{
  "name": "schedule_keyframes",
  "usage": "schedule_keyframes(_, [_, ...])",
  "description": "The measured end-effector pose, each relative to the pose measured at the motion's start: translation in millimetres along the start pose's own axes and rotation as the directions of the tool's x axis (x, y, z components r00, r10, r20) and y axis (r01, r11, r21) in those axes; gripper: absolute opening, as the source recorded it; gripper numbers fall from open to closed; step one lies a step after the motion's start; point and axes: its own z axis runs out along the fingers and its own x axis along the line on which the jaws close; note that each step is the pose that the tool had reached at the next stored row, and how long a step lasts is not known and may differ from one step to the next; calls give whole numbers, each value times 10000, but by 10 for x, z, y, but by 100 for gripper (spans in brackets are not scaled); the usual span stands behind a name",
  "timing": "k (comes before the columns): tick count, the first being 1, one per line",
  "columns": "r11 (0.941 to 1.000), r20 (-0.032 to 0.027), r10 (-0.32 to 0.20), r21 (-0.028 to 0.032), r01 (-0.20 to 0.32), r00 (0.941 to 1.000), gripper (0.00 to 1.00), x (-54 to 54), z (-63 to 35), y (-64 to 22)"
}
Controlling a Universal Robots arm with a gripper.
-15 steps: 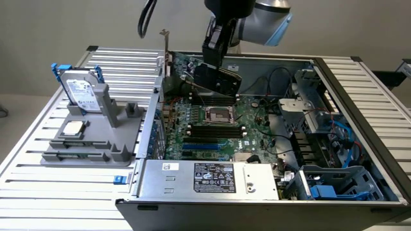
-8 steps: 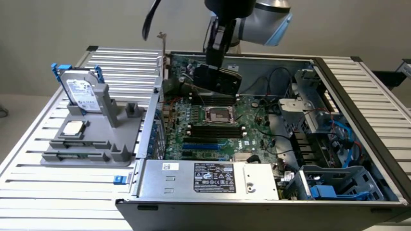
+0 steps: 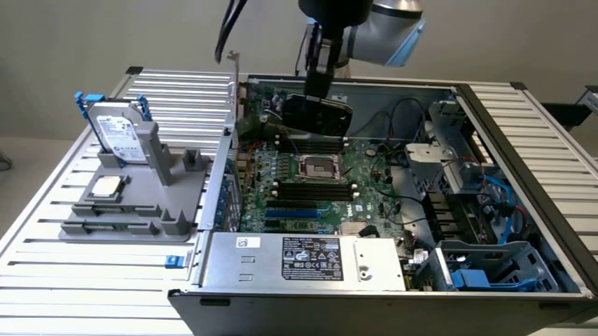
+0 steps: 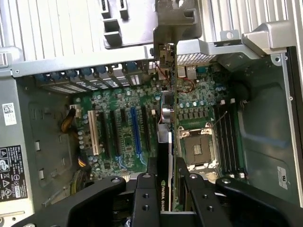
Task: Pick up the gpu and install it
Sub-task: 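Insert the gpu into the slot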
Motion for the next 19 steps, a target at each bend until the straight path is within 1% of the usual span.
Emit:
schedule_keyframes(3, [9993,-17,-368,39,368,9993,26,0,-2,-3])
schedule_keyframes(5, [9980,-37,-622,82,622,9981,26,0,-1,-2])
schedule_keyframes(6, [9970,-50,-763,121,763,9971,26,0,-1,-3])
schedule_keyframes(7, [9957,-61,-912,176,913,9958,26,0,0,-3])
schedule_keyframes(10, [9903,-101,-1336,360,1339,9910,26,1,1,-3])
schedule_keyframes(11, [9889,-112,-1430,391,1433,9897,26,1,3,-4])
schedule_keyframes(15, [9883,-117,-1469,397,1473,9891,26,4,41,-23])
schedule_keyframes(19, [9883,-116,-1470,397,1474,9891,26,12,113,-32])
